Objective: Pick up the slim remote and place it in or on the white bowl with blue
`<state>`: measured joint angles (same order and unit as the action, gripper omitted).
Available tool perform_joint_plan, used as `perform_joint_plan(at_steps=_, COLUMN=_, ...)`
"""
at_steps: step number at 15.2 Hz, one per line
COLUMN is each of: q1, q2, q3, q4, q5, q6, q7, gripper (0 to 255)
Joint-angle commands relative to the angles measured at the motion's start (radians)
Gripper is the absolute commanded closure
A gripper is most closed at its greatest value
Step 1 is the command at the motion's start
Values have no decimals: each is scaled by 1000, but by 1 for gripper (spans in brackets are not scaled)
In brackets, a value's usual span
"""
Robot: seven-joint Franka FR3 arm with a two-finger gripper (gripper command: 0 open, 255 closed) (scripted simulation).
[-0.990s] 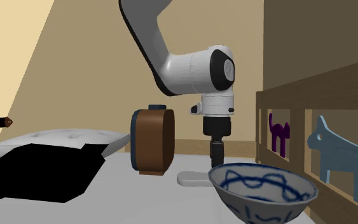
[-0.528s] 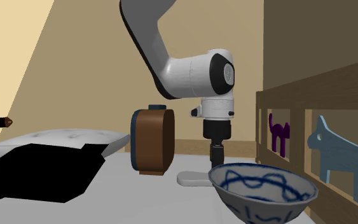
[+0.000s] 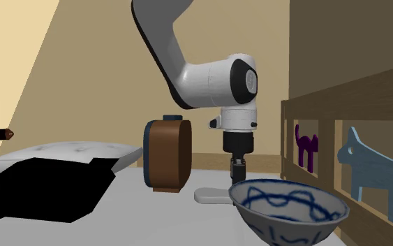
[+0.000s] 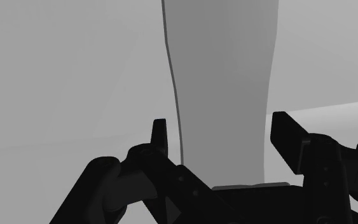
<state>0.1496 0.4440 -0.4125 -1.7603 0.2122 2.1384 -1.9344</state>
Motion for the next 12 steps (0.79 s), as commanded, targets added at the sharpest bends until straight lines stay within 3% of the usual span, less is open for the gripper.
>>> perform_joint_plan(at_steps=1, q1=0, q2=0, q3=0, q4=0, q5=0, q6=0, q7=0, gripper=255)
perform_joint_plan(at_steps=12, q1=8, q2=-48, q3=-13, q4=43, q5=-26, q6=-87, q7=17, gripper=255)
